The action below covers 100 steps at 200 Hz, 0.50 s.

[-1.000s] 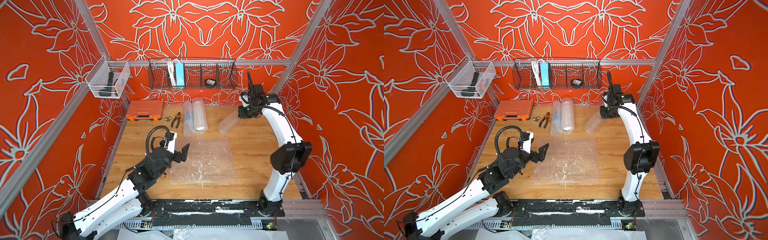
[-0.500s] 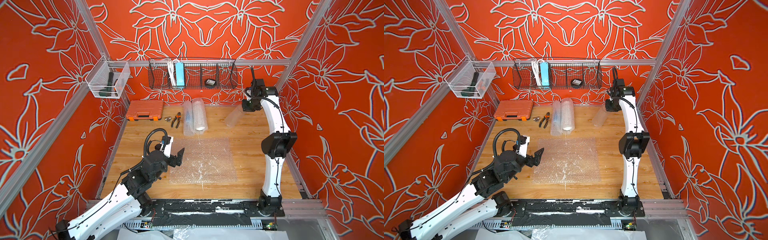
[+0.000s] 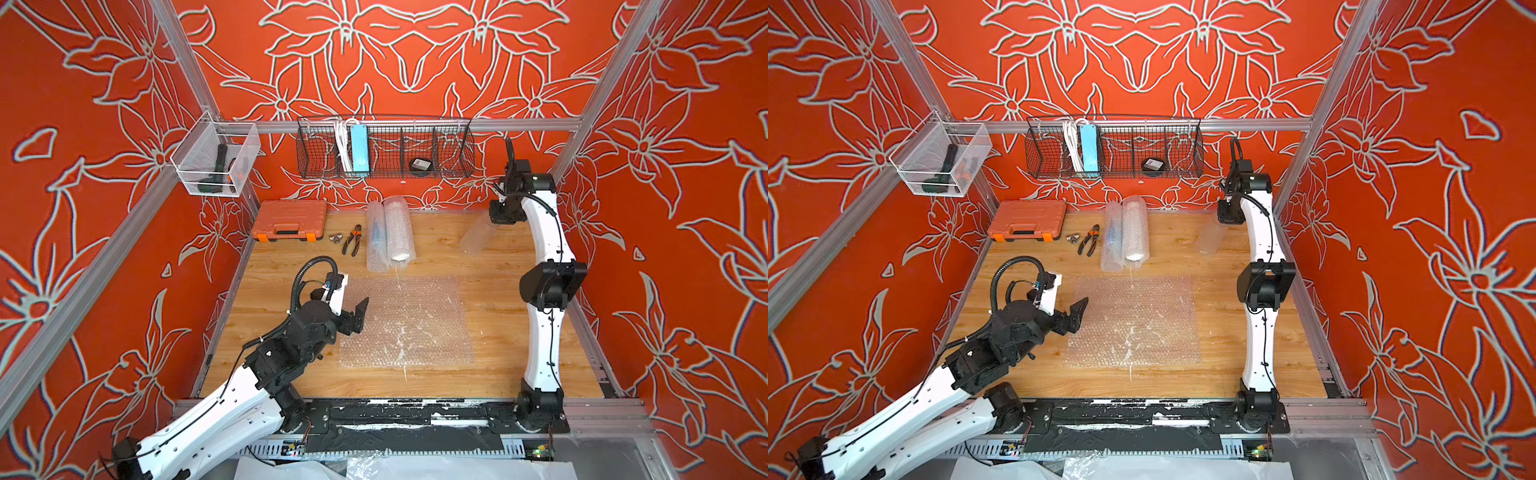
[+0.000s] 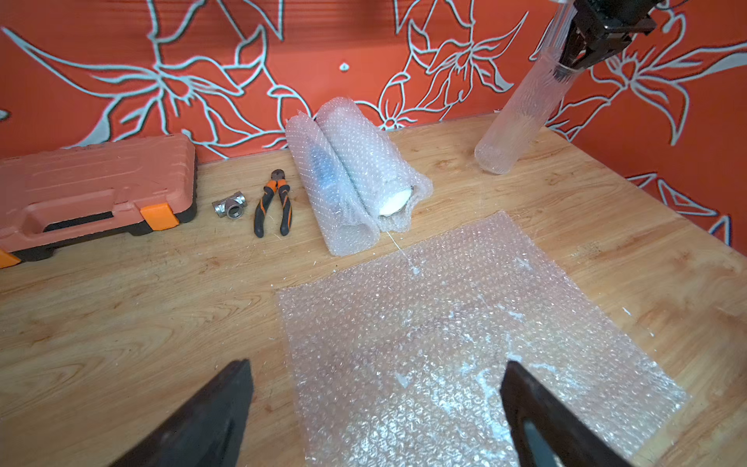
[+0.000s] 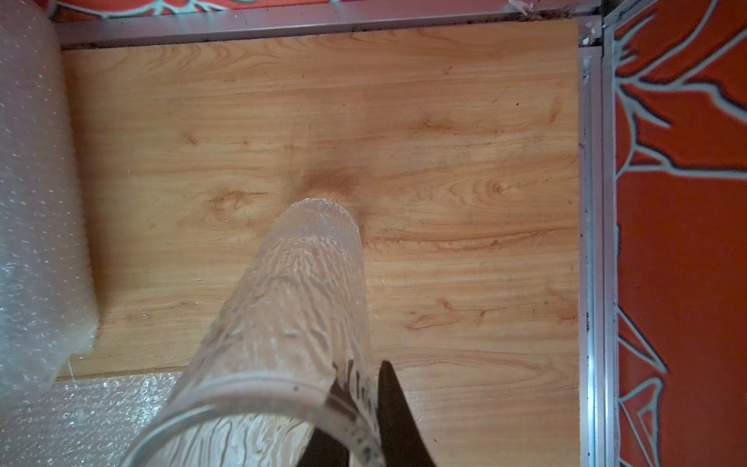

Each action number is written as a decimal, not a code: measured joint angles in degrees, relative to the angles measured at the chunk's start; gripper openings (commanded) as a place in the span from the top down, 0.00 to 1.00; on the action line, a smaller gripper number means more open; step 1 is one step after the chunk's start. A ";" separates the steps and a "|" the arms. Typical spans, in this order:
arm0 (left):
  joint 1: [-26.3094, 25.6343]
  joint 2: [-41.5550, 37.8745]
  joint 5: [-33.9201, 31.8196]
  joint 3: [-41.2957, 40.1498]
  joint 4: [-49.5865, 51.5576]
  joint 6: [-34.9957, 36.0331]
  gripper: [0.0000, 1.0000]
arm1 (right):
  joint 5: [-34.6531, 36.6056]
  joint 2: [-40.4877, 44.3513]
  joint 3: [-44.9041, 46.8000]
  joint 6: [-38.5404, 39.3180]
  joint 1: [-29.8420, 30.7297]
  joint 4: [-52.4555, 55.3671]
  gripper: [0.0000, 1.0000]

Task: Unwrap the vase from the bubble wrap
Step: Place the vase at the center of the board.

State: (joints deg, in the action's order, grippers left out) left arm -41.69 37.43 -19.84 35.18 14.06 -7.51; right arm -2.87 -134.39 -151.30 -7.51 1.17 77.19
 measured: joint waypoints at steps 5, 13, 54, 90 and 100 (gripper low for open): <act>0.00 0.07 -0.02 0.00 0.00 0.00 0.07 | 0.11 -0.02 -0.13 0.00 -0.04 0.02 1.00; 0.00 0.11 -0.02 0.00 0.00 0.00 0.07 | 0.35 -0.20 -0.61 0.00 -0.15 0.20 1.00; 0.00 0.13 -0.04 0.00 0.00 0.00 0.07 | 2.03 -1.53 -1.66 0.02 -0.59 0.68 1.00; 0.00 0.13 -0.07 0.00 0.02 0.02 0.07 | 2.86 -2.43 -2.16 0.04 -0.94 0.50 1.00; 0.00 0.13 -0.07 0.00 0.02 0.00 0.07 | 2.89 -2.56 -2.38 0.02 -1.16 0.55 1.00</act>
State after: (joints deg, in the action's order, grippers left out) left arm -41.69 37.56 -19.90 35.18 14.09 -7.51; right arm 0.01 -136.94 -153.69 -7.49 0.01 77.73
